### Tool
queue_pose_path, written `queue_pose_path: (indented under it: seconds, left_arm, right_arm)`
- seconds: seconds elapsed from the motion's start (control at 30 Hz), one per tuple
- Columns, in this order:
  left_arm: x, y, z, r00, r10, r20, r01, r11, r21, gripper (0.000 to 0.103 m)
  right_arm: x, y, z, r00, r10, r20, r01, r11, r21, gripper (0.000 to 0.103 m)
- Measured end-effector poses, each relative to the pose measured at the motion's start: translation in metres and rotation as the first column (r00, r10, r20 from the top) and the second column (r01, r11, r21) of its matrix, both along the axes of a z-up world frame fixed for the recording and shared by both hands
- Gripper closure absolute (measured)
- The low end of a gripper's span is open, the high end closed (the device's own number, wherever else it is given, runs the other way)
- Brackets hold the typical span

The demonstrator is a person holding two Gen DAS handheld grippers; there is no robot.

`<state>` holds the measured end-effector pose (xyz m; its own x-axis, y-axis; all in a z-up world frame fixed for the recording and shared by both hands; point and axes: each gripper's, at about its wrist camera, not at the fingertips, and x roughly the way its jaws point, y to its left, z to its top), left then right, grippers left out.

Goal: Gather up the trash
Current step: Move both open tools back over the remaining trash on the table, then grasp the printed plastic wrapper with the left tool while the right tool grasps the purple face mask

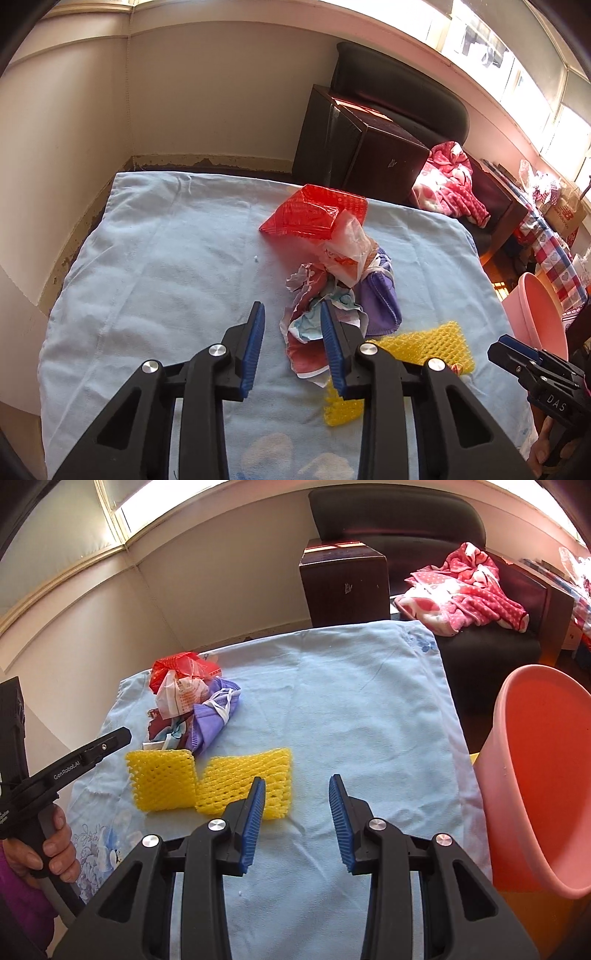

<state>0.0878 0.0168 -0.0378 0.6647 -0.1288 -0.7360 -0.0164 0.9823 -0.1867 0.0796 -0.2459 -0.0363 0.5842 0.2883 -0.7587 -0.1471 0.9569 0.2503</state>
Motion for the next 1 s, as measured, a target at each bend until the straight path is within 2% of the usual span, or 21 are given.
queue_pose_path:
  seconds: [0.27,0.3,0.33,0.43,0.73,1.0]
  left_arm:
    - [0.029,-0.019,-0.016,0.997,-0.066,-0.050,0.068,0.997,0.038,0.075]
    - [0.030,-0.019,-0.019,0.996,-0.067,-0.057,0.070,0.997,0.036,0.079]
    - [0.031,-0.019,-0.021,0.996,-0.069,-0.063,0.071,0.997,0.032,0.090]
    - [0.030,-0.014,-0.023,0.996,-0.063,-0.065,0.064,0.998,0.014,0.100]
    - [0.007,0.007,-0.012,0.999,-0.023,-0.041,0.021,0.999,-0.045,0.102]
    - [-0.011,0.029,-0.010,0.999,0.026,-0.035,-0.028,0.998,-0.053,0.102]
  right_arm:
    - [0.015,0.008,-0.005,0.999,0.023,-0.023,-0.022,1.000,0.008,0.066]
    - [0.017,0.009,-0.006,0.999,0.026,-0.026,-0.026,1.000,0.012,0.066]
    - [0.019,0.010,-0.006,0.999,0.030,-0.027,-0.030,0.999,0.013,0.066]
    - [0.025,0.017,-0.003,0.999,0.050,-0.021,-0.049,0.999,0.016,0.067]
    - [0.054,0.056,0.007,0.989,0.149,-0.020,-0.147,0.986,0.083,0.066]
    - [0.074,0.092,-0.014,0.977,0.192,-0.095,-0.186,0.980,0.068,0.066]
